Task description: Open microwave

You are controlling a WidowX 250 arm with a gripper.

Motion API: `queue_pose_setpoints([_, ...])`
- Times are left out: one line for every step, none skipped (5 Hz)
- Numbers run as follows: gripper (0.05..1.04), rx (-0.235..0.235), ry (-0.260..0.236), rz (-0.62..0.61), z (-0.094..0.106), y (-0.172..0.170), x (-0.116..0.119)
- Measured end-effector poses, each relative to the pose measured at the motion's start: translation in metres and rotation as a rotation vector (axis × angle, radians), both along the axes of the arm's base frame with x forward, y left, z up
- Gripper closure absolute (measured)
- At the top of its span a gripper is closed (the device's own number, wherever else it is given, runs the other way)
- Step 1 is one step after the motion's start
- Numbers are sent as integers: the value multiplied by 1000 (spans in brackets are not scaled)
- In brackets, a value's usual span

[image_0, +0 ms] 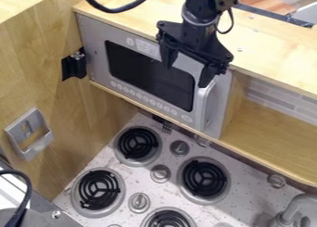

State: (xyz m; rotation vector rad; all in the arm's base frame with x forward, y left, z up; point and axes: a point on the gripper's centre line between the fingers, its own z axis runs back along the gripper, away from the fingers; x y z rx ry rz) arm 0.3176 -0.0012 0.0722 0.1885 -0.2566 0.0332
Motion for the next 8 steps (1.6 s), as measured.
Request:
queue_pose_setpoints([85, -1, 31, 4, -9, 0, -4])
queue_pose_setpoints([85, -24, 63, 19, -21, -2, -15])
queue_pose_setpoints([85, -79, 82, 60, -34, 0, -28])
queue_pose_setpoints([85, -143, 66, 70, -38, -2, -25])
queue_pose_setpoints([85, -176, 73, 74, -51, 0, -18])
queue_pose_setpoints([85, -206, 75, 58, -63, 2, -3])
queue_pose_setpoints([85, -220, 68, 33, -70, 1, 12])
queue_pose_setpoints([85, -198, 56, 17, -70, 1, 22])
